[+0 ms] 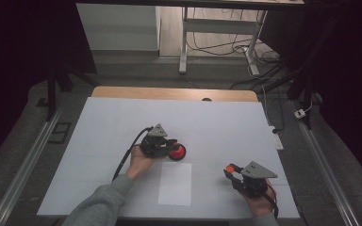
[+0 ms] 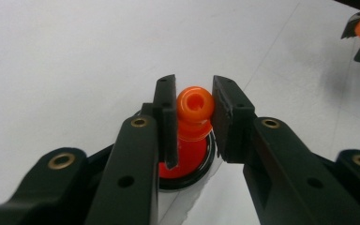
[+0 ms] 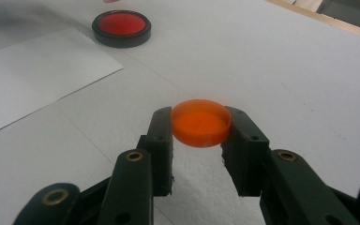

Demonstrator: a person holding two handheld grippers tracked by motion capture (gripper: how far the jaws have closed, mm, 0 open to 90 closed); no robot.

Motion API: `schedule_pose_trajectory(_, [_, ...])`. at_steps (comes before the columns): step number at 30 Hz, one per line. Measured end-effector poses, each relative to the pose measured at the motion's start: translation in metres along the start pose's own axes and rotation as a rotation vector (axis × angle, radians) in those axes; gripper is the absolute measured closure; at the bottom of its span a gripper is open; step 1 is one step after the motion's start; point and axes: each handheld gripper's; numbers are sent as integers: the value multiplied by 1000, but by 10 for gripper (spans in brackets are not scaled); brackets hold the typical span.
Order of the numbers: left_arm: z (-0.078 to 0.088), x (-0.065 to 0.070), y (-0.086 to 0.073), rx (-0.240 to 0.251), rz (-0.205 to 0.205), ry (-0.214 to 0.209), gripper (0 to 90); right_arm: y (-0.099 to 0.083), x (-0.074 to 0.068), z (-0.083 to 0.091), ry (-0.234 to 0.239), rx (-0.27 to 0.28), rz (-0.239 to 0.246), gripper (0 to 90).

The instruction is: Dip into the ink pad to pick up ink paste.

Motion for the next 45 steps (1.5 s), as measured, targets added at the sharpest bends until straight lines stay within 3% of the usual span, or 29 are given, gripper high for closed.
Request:
schedule_pose_trajectory(24, [-20,-6,-8,-64,-4,13,721,-2,0,2,-6,1,1,645])
schedule_pose_trajectory(34, [-22,-3,-7,-91,-34,24,721,-2,0,4,-10,-2,0,645])
schedule_pose_trajectory(45, [-23,-3,-7,-98,-29,22,721,-2,0,3,-9,0,1,645])
Point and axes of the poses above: each handheld gripper's, and its own axes: z roughly backward along the jaws, y roughly out of its top, x roughly to its right, and after that the axes turned 9 degrees about -z, right-handed
